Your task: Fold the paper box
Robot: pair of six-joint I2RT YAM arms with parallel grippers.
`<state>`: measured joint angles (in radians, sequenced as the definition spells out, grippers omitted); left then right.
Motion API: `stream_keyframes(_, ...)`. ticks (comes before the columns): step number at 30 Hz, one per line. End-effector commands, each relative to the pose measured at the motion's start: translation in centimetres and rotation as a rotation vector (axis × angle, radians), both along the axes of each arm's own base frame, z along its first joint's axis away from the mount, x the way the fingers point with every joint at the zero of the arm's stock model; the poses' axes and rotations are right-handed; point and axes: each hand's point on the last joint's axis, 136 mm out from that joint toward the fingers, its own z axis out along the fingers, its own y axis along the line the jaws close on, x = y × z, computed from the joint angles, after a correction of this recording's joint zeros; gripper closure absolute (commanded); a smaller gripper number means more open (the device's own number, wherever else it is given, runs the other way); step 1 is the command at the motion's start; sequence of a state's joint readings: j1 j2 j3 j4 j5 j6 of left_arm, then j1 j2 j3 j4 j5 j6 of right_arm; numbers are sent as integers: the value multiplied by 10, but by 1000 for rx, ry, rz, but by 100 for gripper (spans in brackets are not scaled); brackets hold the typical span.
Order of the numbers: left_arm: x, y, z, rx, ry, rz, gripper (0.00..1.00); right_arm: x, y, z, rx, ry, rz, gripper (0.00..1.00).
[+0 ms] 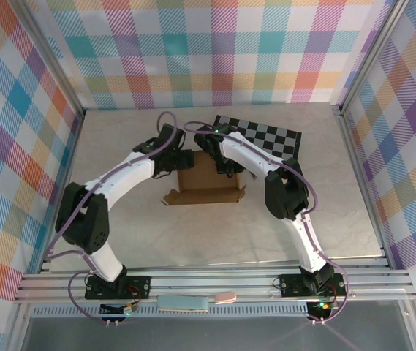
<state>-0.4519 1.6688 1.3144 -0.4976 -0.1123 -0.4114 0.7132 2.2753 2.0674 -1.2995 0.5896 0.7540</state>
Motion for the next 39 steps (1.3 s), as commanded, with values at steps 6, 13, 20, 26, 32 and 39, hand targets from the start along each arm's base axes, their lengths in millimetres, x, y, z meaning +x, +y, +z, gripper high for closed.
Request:
stream_keyframes(6,-11,55,106,-91,-111,252,25,-22,1,-5,91,65,-160,100)
stream_keyframes(13,-27,69,164,-119,-175,279,27,-53,-3,-6,133,126,-484,100)
stream_keyframes(20,-57,77,189,-140,-199,260,28,-114,9,-11,73,335,-1034,100)
stream_keyframes(26,-81,79,194,-163,-194,237,30,-132,49,-22,170,438,-1259,100)
stream_keyframes(32,-98,70,186,-183,-154,207,33,-131,74,-39,213,474,-1431,100)
stream_keyframes(39,-110,69,190,-147,-148,176,33,-127,109,-63,275,515,-1588,100)
